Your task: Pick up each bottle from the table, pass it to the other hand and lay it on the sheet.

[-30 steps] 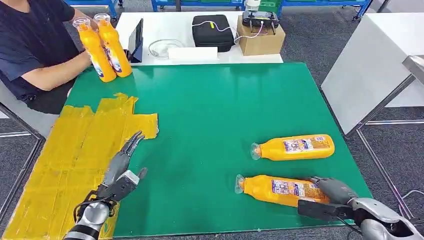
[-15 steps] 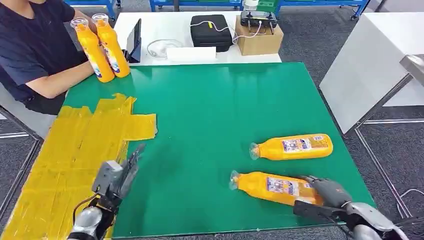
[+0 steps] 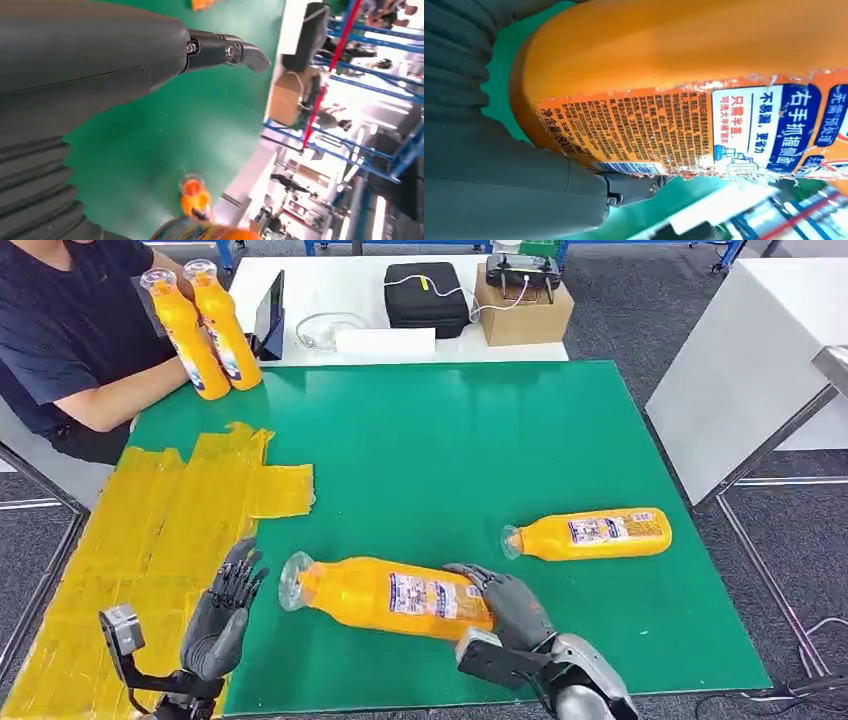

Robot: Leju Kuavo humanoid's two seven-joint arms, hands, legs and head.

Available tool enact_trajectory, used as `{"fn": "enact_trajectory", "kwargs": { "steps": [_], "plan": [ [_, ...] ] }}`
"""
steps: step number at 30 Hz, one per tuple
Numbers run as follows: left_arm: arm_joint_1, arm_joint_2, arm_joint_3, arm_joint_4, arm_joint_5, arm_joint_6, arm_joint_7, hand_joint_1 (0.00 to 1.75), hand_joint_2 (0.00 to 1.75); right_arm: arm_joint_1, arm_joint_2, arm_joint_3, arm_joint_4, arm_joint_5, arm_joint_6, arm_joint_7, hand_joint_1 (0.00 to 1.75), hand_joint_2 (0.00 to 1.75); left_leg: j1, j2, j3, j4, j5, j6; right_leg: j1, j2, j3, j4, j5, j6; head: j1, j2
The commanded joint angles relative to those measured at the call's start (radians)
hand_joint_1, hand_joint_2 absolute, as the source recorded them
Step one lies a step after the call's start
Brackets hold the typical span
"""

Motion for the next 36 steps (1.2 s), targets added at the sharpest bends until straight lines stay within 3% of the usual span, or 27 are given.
{"fn": "enact_trajectory", "kwargs": {
  "steps": [1,11,15,23,29,36],
  "plan": [
    [0.014,0.03,-0.096,-0.054,0.013,0.031,-0.012,0.0,1.75,-0.103,0.128,0.038,0.105,-0.03,0.007,-0.008,1.75,1.75,0.0,0.003,0.001,-0.001,0.0,0.0,0.0,0.002,0.0,0.0,0.001,-0.002,0.0,0.0],
    [0.027,0.034,-0.168,-0.087,0.049,0.001,-0.023,0.0,1.75,-0.141,0.183,0.035,0.171,-0.067,0.005,-0.01,1.75,1.75,-0.001,0.002,0.002,-0.001,0.0,0.001,0.0,0.002,0.0,0.0,0.001,-0.002,0.0,0.0],
    [0.023,0.079,-0.251,-0.092,0.196,-0.02,-0.004,0.0,1.75,-0.16,0.214,0.079,0.233,-0.066,0.016,-0.015,1.75,1.75,-0.001,-0.001,0.002,-0.001,0.0,0.0,0.0,0.0,0.001,0.0,0.0,-0.001,0.0,0.0],
    [0.008,0.091,-0.252,-0.09,0.257,-0.033,0.006,0.0,1.75,-0.16,0.249,0.136,0.3,-0.044,0.014,-0.019,1.75,1.75,0.0,-0.001,0.001,-0.001,0.0,0.0,0.0,0.0,0.0,0.0,0.0,-0.001,0.0,0.0],
    [0.015,0.087,-0.291,-0.1,0.286,-0.046,0.029,0.0,1.75,-0.179,0.32,0.234,0.415,-0.027,0.024,-0.024,1.75,1.75,0.0,-0.001,0.001,-0.001,0.0,0.0,0.0,0.001,0.0,0.0,0.0,-0.001,0.0,0.0],
    [0.016,0.087,-0.295,-0.101,0.285,-0.043,0.027,0.0,1.75,-0.183,0.316,0.237,0.411,-0.028,0.025,-0.022,1.75,1.75,-0.001,-0.002,0.0,-0.001,0.0,0.0,0.0,0.0,-0.001,0.0,0.0,-0.001,0.0,0.0]
  ]
}}
